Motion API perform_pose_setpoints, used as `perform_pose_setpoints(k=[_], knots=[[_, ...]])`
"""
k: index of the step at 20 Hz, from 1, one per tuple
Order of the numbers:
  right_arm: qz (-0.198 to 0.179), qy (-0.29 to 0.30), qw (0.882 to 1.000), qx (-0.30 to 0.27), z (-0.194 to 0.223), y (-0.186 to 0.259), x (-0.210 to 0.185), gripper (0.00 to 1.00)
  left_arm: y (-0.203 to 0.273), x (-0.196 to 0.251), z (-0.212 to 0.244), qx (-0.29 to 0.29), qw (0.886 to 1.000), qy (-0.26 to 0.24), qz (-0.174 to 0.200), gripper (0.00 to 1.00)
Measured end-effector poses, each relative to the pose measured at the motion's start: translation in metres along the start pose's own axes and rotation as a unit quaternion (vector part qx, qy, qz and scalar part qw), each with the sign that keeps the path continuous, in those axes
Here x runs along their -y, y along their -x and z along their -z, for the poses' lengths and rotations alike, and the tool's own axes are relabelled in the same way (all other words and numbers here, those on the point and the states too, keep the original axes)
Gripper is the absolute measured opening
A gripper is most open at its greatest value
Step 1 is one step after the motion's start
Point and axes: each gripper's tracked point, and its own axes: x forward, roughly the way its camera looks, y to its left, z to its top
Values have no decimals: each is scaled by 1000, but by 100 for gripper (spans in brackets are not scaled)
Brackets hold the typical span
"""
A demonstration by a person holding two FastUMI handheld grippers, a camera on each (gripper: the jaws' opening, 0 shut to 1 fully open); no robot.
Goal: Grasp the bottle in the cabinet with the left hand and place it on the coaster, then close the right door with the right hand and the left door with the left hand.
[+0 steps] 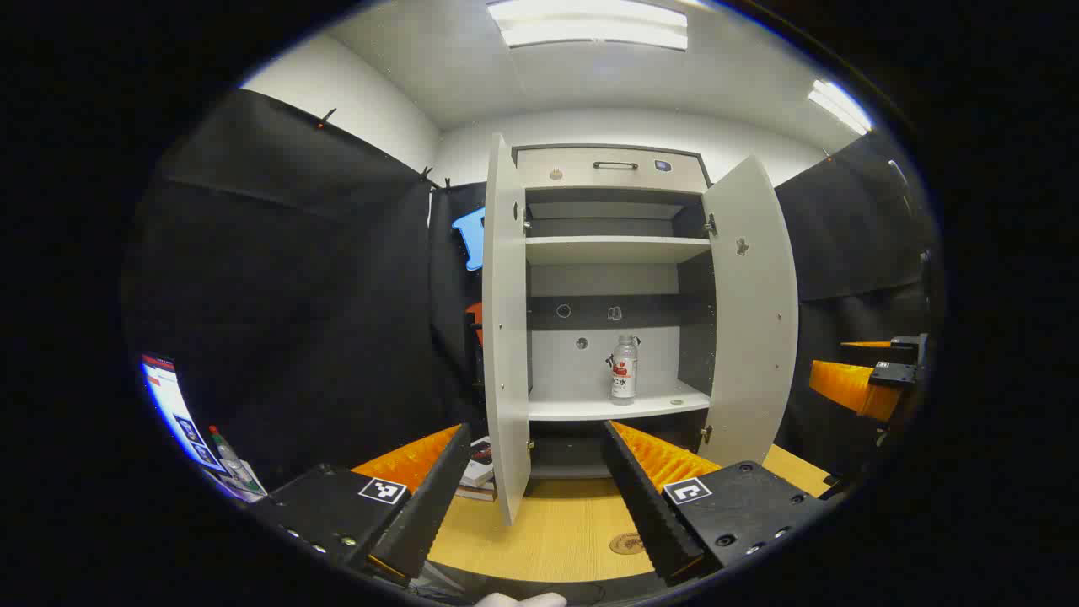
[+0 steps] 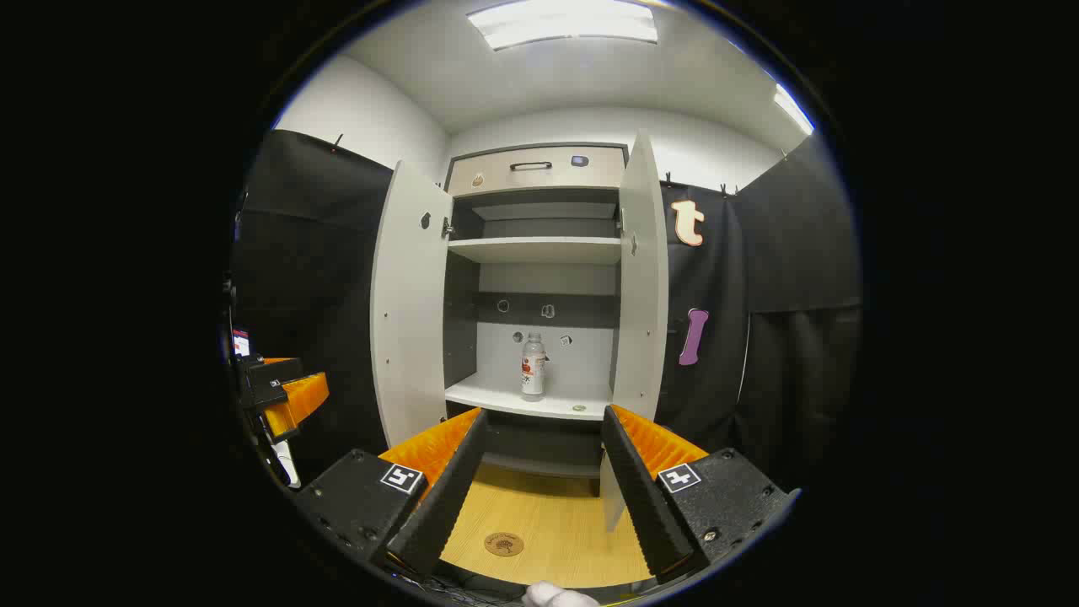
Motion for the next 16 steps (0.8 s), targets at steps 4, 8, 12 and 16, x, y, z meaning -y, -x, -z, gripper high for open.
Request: perform_pose_setpoints(k=[4, 8, 12, 16], knots=[[4, -1, 1000, 1, 1, -2, 4, 84, -4, 0, 0, 0, 1000, 0, 1, 95], [8, -2, 1000, 2, 0, -8, 7, 83, -11, 0, 1, 1, 1000, -4, 2, 95], [14, -1, 1000, 6, 0, -14, 15, 83, -22, 6, 7, -4, 1000, -5, 7, 95], [22, -11, 1000, 4, 4, -25, 29, 83, -42, 20, 11, -9, 1000, -13, 17, 95]])
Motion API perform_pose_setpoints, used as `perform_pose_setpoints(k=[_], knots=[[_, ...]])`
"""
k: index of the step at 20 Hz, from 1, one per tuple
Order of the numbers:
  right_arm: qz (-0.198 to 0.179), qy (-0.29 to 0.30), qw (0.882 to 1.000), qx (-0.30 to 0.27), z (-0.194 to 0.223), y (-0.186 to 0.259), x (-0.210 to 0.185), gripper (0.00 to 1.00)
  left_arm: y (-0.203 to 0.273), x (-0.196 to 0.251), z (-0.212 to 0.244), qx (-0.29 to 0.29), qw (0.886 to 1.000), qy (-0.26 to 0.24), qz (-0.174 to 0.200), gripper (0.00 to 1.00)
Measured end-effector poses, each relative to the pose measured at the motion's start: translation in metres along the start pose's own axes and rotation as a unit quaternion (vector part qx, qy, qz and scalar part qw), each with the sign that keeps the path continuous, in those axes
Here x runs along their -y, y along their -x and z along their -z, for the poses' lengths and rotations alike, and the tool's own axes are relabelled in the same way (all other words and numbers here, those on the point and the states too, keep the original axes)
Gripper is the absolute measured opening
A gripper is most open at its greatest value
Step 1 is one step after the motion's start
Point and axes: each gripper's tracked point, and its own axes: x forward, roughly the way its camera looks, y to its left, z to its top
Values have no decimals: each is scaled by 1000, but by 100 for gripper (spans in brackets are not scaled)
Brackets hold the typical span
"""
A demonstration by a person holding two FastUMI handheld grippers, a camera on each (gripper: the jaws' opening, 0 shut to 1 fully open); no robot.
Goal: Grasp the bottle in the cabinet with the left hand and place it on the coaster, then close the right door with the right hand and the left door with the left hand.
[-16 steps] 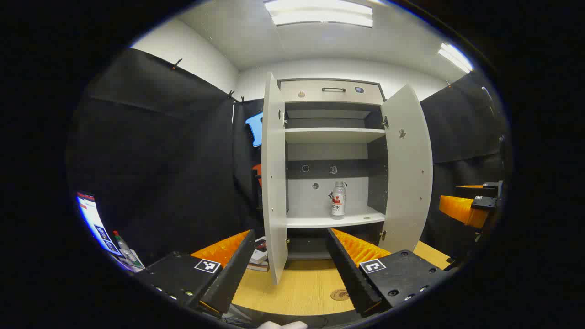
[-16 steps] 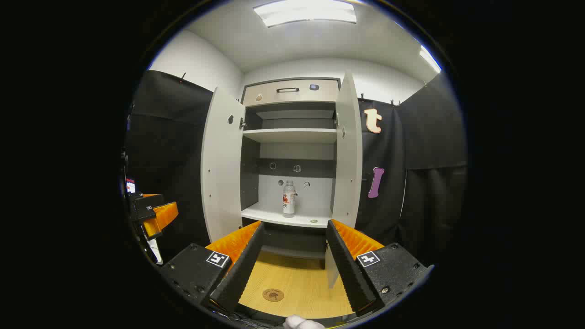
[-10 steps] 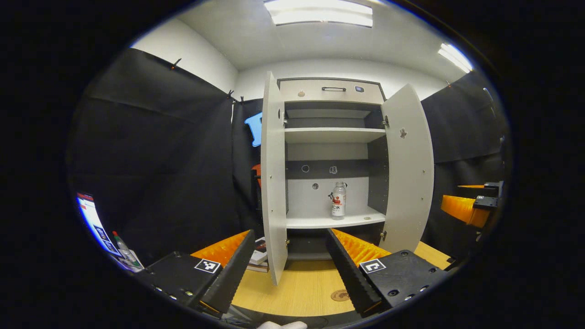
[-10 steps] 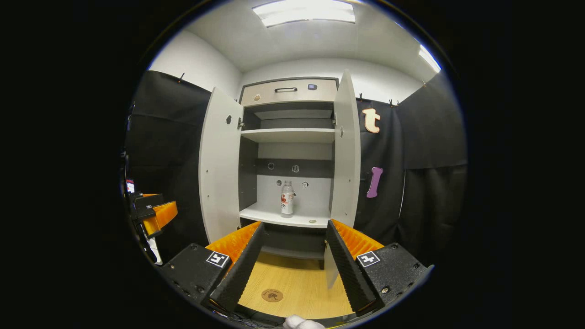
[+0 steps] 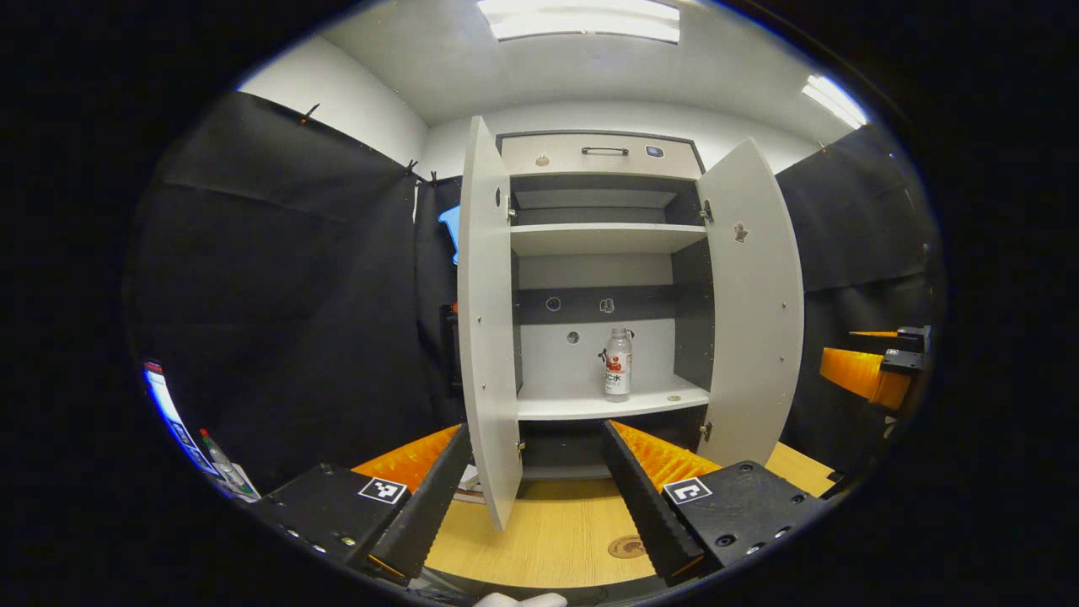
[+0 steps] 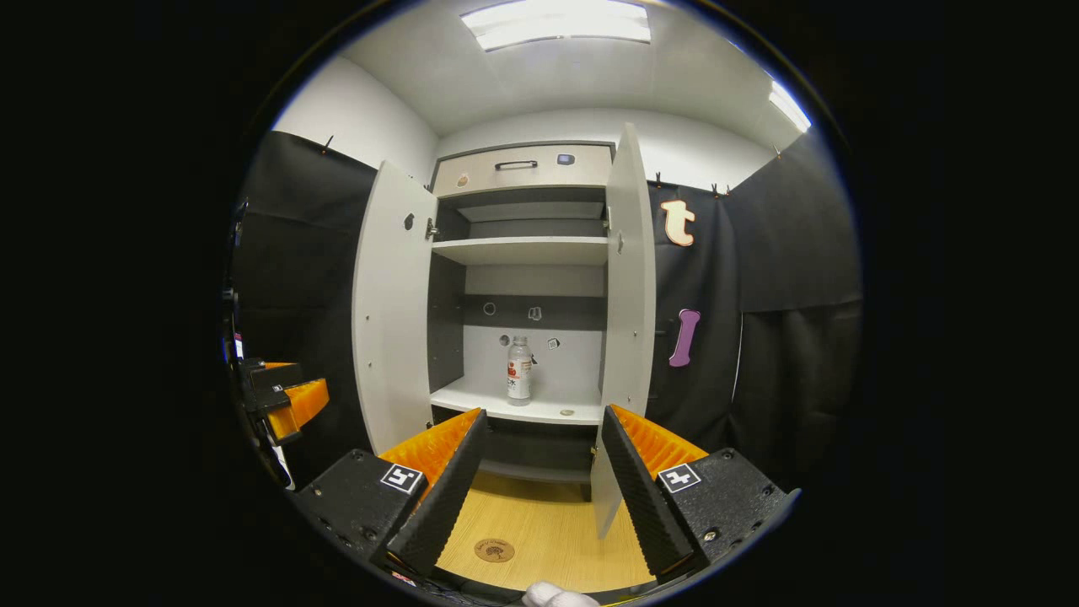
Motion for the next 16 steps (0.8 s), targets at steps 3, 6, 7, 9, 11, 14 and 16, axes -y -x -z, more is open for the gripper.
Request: perform_pose_setpoints(k=[3, 6, 7, 9, 11, 14, 16], knots=[[8, -1, 1000, -5, 2, -11, 14, 83, -23, 13, 0, -4, 1000, -4, 11, 95], [11, 0, 1000, -3, -3, -19, 32, 84, -59, 34, -2, -5, 1000, -8, 25, 95], [11, -1, 1000, -2, -6, -22, 39, 84, -74, 43, -5, -2, 1000, -10, 28, 95], [14, -1, 1000, 1, -12, -31, 56, 83, -109, 64, -13, 8, 999, -11, 38, 94], [18, -1, 1000, 11, -21, -39, 74, 83, -148, 87, -23, 16, 999, -14, 47, 94], [28, 3, 999, 23, -32, -51, 104, 83, -205, 116, -37, 30, 998, -13, 50, 95], [29, 3, 999, 25, -36, -59, 123, 84, -245, 136, -43, 37, 998, -14, 51, 95]])
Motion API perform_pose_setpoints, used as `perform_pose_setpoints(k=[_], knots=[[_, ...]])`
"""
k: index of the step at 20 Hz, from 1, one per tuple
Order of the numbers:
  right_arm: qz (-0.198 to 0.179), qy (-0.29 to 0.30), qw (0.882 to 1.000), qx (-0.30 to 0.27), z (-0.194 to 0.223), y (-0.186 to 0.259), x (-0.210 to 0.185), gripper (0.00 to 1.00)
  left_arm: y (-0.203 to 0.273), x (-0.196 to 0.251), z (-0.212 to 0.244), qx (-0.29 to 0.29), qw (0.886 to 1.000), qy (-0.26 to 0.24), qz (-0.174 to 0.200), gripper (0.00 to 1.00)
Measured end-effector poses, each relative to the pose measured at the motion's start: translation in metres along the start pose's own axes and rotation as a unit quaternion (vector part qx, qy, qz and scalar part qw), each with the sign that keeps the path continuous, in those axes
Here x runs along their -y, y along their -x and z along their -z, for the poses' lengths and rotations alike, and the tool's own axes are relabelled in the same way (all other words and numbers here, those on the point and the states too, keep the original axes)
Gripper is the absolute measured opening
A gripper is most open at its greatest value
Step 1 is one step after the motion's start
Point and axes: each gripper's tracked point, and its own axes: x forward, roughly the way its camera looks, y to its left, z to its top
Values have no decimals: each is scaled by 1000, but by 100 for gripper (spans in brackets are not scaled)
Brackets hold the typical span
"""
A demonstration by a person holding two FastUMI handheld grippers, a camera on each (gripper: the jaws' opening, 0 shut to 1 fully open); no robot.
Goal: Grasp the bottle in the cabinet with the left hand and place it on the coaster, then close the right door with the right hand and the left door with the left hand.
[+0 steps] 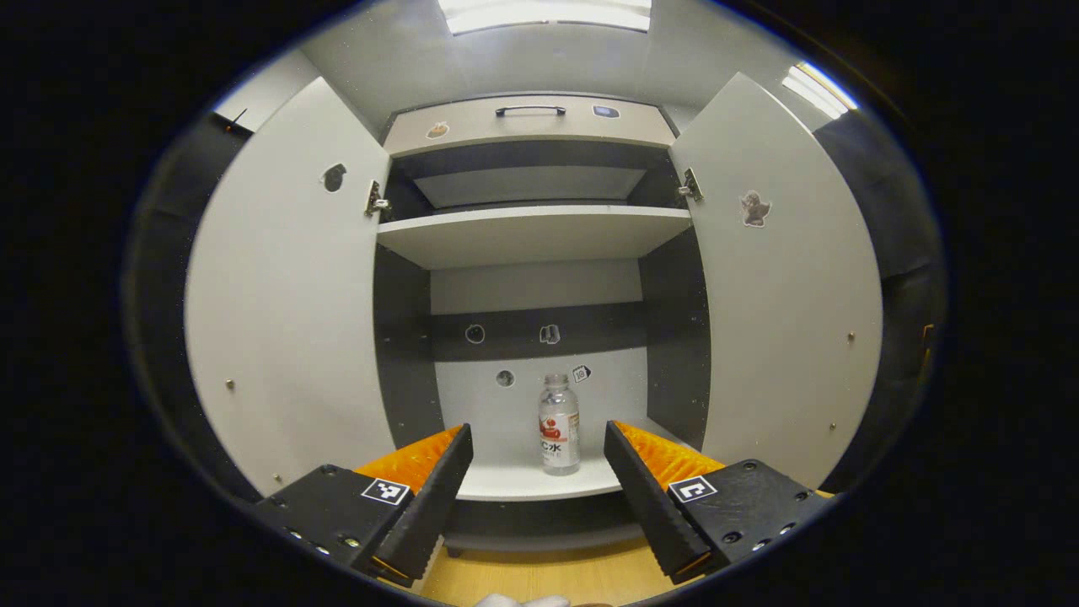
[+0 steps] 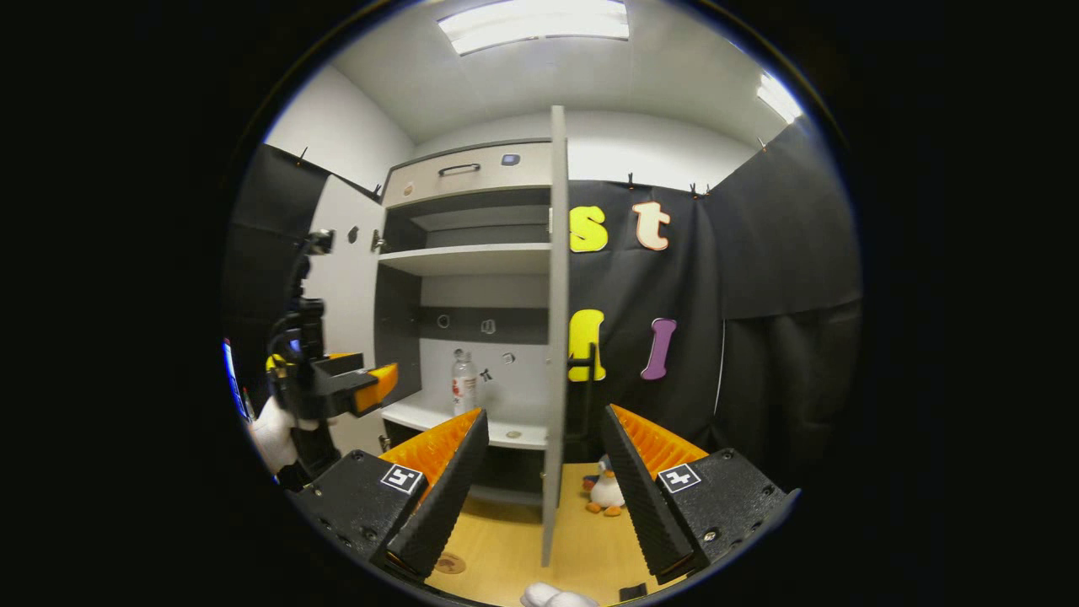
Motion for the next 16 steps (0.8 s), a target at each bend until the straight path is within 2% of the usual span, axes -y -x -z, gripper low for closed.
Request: perform_pose_setpoints(k=[4, 8, 16], knots=[[-6, -11, 1000, -13, 3, -20, 31, 84, -74, 18, 9, -10, 1000, 14, -10, 95], [-20, -13, 1000, -21, 3, -36, 49, 83, -132, 13, 35, -24, 999, 9, -41, 96], [-29, -11, 999, -17, -5, -54, 58, 83, -204, 6, 82, -48, 998, 21, -45, 95]])
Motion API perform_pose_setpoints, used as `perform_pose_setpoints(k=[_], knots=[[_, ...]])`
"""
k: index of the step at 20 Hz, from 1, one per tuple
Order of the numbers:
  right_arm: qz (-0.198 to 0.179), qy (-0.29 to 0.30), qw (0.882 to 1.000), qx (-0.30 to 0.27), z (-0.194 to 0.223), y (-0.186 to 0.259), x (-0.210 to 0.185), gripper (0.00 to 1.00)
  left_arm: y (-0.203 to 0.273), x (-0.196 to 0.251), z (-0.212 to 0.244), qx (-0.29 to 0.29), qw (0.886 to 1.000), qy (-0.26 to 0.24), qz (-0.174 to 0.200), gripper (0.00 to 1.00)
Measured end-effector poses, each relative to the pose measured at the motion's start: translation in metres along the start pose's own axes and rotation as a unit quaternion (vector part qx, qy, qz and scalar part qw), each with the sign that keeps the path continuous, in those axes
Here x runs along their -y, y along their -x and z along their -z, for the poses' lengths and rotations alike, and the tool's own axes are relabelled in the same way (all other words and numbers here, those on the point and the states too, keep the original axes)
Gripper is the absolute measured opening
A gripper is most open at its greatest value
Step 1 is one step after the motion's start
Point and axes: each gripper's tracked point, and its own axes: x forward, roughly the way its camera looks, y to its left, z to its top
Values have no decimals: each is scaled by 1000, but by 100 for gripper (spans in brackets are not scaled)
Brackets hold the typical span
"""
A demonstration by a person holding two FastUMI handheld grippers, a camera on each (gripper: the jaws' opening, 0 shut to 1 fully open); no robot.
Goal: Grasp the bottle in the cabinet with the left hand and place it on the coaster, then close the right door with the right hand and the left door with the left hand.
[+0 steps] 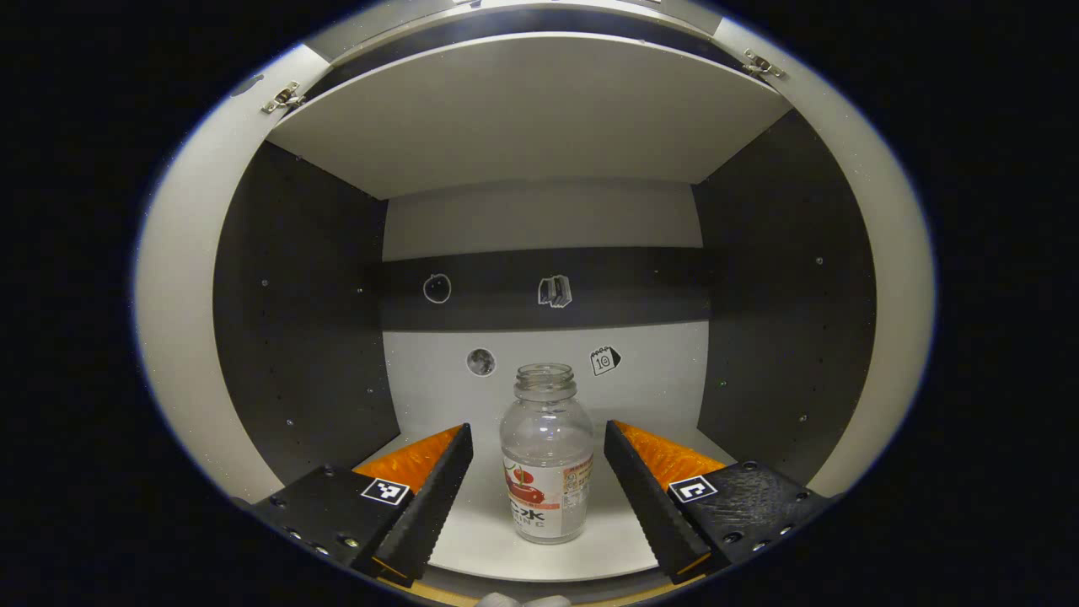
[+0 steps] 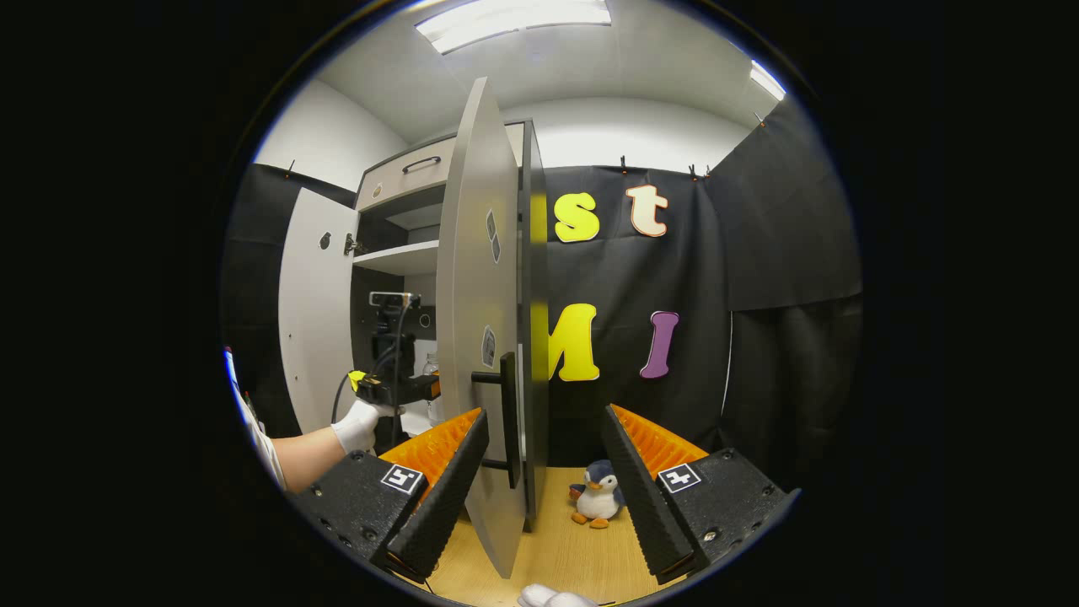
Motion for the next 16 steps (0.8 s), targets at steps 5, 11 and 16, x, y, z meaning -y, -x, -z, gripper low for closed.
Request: perform_pose_setpoints(k=[5, 11, 16], knots=[[6, 12, 1000, 2, -4, 0, -8, 83, -28, 3, 18, -13, 1000, 11, 7, 95], [34, 21, 999, 10, -11, 19, -27, 84, -17, 2, 16, -28, 999, 21, 14, 76], [72, 20, 997, 11, -4, 56, -70, 83, 66, -18, -20, -5, 999, -11, 42, 75]])
